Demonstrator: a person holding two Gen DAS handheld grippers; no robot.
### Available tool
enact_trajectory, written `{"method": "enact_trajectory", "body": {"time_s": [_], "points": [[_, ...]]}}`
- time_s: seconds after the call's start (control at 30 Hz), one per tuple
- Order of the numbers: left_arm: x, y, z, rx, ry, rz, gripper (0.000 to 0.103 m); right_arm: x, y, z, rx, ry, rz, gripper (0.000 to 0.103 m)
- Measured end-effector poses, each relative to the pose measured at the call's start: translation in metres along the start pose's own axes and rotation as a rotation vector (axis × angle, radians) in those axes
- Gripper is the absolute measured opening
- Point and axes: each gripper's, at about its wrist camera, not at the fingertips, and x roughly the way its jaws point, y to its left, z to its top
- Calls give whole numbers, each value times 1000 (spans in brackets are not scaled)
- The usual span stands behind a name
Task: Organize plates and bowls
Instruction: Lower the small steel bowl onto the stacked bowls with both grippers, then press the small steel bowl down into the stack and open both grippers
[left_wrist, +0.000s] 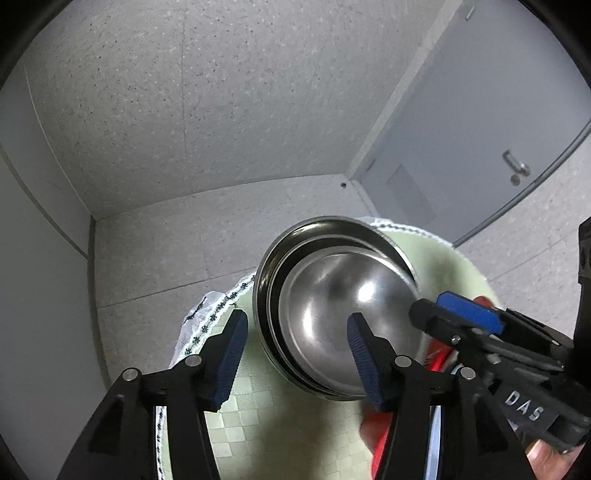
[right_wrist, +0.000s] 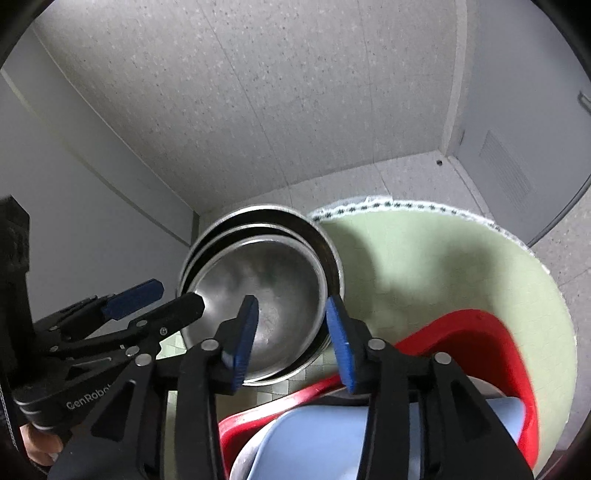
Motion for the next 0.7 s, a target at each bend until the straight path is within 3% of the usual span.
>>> {"method": "enact_trajectory", "body": {"time_s": [0.07, 0.13, 0.2, 0.7], "points": [[-8, 7, 0, -29, -21, -3, 61, -10, -2, 2, 1, -24, -3, 49], [-16, 15, -3, -53, -49, 1, 70, -16, -5, 4, 1, -39, -19, 61], [-21, 25, -3, -80, -70, 11, 75, -19, -11, 6, 7, -48, -32, 63], [26, 42, -8, -143, 20, 1, 74, 37, -19, 14, -15, 84, -52, 66]]}}
